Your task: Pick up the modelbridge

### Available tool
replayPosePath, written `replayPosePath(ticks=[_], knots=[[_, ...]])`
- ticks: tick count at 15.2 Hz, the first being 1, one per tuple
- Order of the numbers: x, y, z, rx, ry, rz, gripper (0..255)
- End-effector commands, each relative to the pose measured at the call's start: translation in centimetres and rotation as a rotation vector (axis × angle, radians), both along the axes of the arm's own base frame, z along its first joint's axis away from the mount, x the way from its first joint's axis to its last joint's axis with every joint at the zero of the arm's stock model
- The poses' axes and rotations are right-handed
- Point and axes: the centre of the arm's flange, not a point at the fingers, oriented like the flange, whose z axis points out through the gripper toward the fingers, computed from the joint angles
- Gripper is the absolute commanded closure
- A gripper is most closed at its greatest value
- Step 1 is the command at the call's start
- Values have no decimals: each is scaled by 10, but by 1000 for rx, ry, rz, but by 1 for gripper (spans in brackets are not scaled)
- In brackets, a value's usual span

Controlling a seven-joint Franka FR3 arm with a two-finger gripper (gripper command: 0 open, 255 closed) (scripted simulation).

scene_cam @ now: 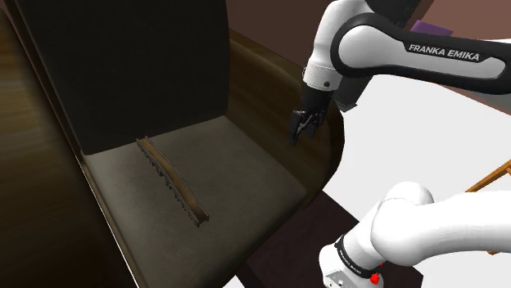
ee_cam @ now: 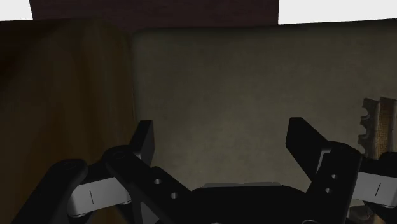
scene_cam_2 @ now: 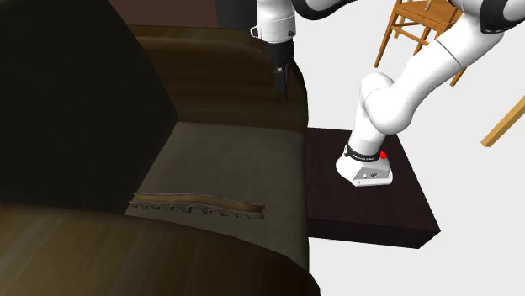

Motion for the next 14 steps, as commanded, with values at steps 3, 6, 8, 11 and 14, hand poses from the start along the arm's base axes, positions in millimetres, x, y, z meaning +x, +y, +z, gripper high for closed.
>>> replayPosePath(ticks=[3,6,8,11,14], knots=[[32,41,-15,-6,-6,5,0],[55,72,-27,-11,-10,10,0],[70,92,-35,-14,-13,13,0],[92,123,-47,-20,-16,17,0],[115,154,-59,-25,-20,22,0]])
